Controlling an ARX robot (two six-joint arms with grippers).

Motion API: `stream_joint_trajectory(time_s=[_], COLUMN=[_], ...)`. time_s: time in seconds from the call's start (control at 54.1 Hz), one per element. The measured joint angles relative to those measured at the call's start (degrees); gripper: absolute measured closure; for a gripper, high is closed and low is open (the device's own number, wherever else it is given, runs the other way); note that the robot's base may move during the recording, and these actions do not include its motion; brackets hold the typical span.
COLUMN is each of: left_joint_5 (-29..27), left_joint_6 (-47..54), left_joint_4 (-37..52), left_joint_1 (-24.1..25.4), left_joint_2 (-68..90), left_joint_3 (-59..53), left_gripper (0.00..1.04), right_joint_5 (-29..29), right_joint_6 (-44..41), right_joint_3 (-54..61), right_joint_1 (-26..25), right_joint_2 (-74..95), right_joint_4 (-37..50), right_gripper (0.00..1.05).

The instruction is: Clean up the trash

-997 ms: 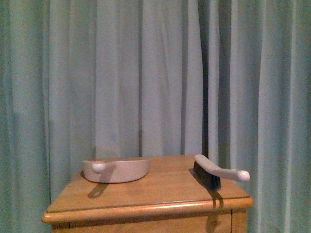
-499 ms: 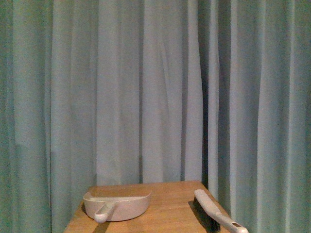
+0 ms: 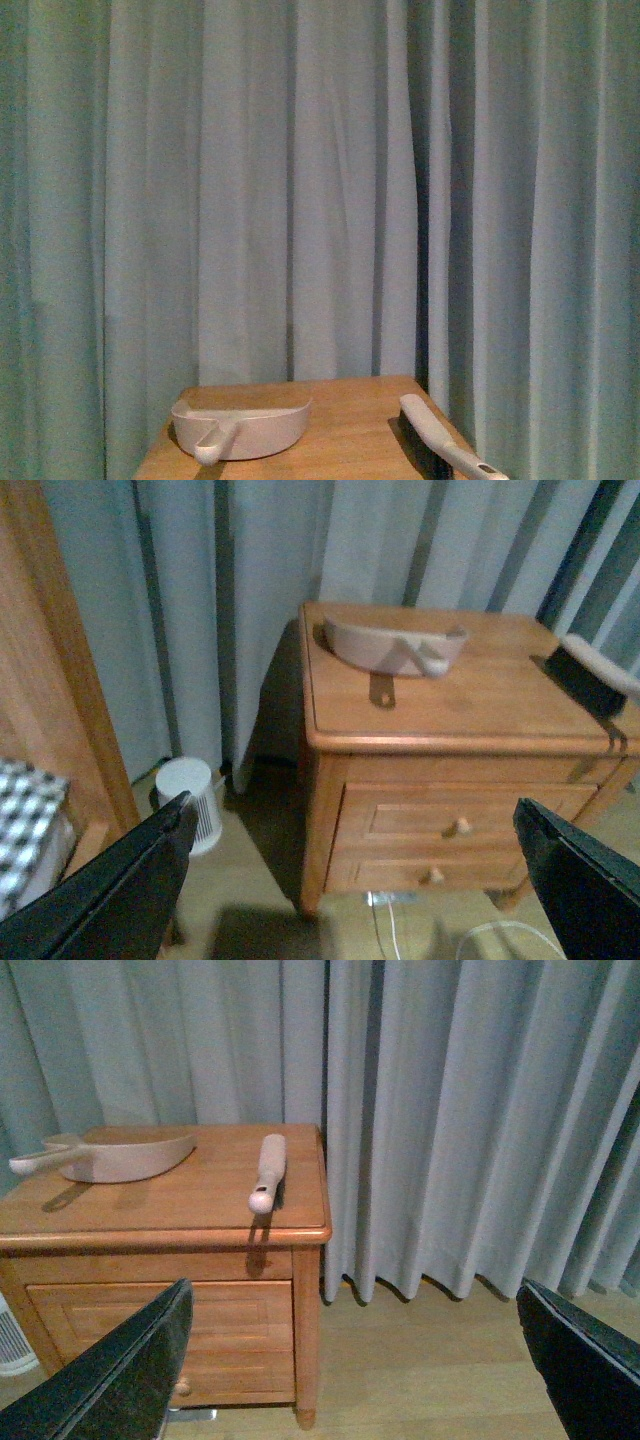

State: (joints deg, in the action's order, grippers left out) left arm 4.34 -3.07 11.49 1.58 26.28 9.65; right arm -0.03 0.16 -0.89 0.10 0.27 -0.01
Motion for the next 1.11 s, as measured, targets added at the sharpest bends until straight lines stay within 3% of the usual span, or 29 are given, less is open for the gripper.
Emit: stream_joint_trajectory(time_s=[0.129,0.369,0.794,1.108], left_joint_5=[-0.2,1.33,-2.51,-7.72], left_joint_6=[2.12,2.21,7.82,14.16], left_joint_4=[12.26,13.64,-2.86,-21.07], left_joint_1=[-2.54,-8.39,-16.55,-18.36], left_joint_2=[21.4,56.04,85.05,99.03], left_joint_3=[10.56,36.28,70.6,91.69], left_gripper=[0.07,0.07,0.07,0.07], right_joint_5=[0.0,0.0,-0.02,0.0], right_joint_6=[0.0,0.0,0.0,0.0], right_joint_3=[0.0,0.0,0.0,0.0], right_joint_1=[0.0,0.0,0.0,0.0], right_joint_2=[0.0,0.0,0.0,0.0], right_joint_4=[0.0,0.0,0.0,0.0], right_gripper=[0.07,0.07,0.07,0.07])
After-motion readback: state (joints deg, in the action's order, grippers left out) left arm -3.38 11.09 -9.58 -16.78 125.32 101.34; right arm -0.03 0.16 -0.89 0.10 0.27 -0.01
